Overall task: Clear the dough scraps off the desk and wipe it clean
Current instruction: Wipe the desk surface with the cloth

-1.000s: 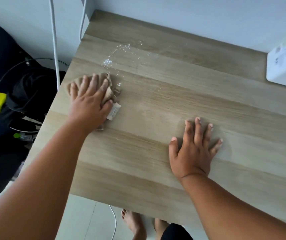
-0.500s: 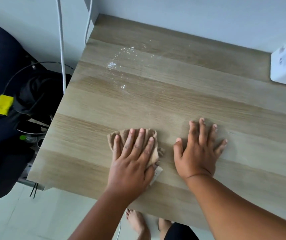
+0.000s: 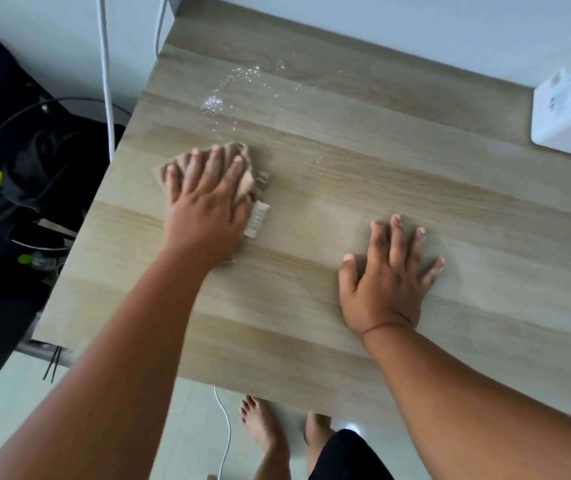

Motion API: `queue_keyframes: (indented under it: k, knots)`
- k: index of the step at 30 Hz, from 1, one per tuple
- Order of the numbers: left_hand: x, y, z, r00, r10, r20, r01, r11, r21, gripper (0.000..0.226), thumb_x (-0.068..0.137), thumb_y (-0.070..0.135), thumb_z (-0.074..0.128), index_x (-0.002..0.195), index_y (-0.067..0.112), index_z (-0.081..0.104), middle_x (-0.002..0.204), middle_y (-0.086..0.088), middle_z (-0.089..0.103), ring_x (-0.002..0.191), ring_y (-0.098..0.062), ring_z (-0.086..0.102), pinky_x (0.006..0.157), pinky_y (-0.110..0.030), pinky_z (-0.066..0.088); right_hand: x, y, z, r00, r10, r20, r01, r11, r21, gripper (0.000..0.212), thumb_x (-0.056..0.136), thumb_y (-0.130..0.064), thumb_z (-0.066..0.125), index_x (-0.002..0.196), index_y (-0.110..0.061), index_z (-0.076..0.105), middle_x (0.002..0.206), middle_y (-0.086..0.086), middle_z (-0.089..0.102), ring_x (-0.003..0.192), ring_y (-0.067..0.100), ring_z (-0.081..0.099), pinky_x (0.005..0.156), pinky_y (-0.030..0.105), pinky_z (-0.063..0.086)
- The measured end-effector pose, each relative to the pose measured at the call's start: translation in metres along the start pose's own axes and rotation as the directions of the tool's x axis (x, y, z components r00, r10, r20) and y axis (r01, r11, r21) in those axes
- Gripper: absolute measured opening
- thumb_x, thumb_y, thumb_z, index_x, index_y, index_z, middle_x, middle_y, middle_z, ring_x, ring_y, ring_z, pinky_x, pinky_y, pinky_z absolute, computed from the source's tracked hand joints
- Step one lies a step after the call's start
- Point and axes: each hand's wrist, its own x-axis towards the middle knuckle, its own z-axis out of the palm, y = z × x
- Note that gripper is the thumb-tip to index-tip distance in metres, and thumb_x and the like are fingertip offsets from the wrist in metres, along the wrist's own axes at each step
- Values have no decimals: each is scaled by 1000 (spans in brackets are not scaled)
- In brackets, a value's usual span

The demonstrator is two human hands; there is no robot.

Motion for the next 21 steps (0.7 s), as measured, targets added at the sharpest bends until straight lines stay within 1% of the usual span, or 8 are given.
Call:
queue_keyframes:
  k: [3,5,8,10,12,15,18,21]
  knots:
    - [-1,-33,-10,983,-179,-30,179,984,-5,68,98,52,35,161,29,28,172,-5,17,159,-31,10,127,-58,3,0,0,0,1000,0,6,0,1000,0,74,93,-58,30,159,-27,29,173,0,10,159,35,0,120,74,3]
    - [3,-39,-12,963,-268,-30,268,963,-7,67,99,50,36,162,29,24,172,-5,14,159,-32,6,127,-59,2,-1,-1,-1,1000,1,7,-1,1000,6,74,93,-58,29,160,-27,29,173,0,10,159,35,-1,120,73,2]
    - [16,-26,-9,932,-361,-34,361,933,-2,71,96,46,31,163,28,19,173,-7,8,160,-31,1,126,-61,-3,-1,-1,0,1000,0,2,0,1000,15,74,92,-57,31,159,-26,30,173,1,12,159,36,-1,120,74,2]
    - [30,-16,-9,932,-363,-19,363,932,-2,74,94,45,26,164,27,16,173,-8,5,160,-31,-2,125,-62,-4,-1,-1,1,1000,-2,-9,2,1000,20,74,91,-56,33,159,-26,32,172,1,14,159,37,1,119,74,3]
    - [42,-5,-9,964,-264,16,264,964,17,73,94,46,26,164,28,14,174,-7,4,160,-30,-3,126,-61,-5,-1,-1,2,1000,0,-17,0,1000,22,74,91,-56,34,158,-26,33,172,1,15,159,37,2,119,74,3]
    - [39,19,-7,997,-31,75,29,999,35,72,95,47,30,164,29,19,174,-4,6,160,-29,-1,126,-59,-3,-1,0,3,1000,-2,-27,3,1000,24,73,91,-56,35,158,-26,33,172,1,17,159,38,3,119,74,4]
    - [2,31,-2,974,214,73,-216,976,25,70,94,49,35,161,29,31,172,-1,16,160,-26,6,127,-56,4,-1,0,2,1000,-1,-23,1,1000,17,73,92,-57,33,158,-26,32,172,1,16,159,37,3,119,74,4]
    - [-39,10,-2,932,359,54,-361,932,23,65,95,47,41,157,26,40,169,1,26,159,-22,15,126,-57,14,0,0,2,1000,2,-7,-2,1000,11,74,91,-57,32,159,-27,30,172,0,13,159,36,0,120,74,3]
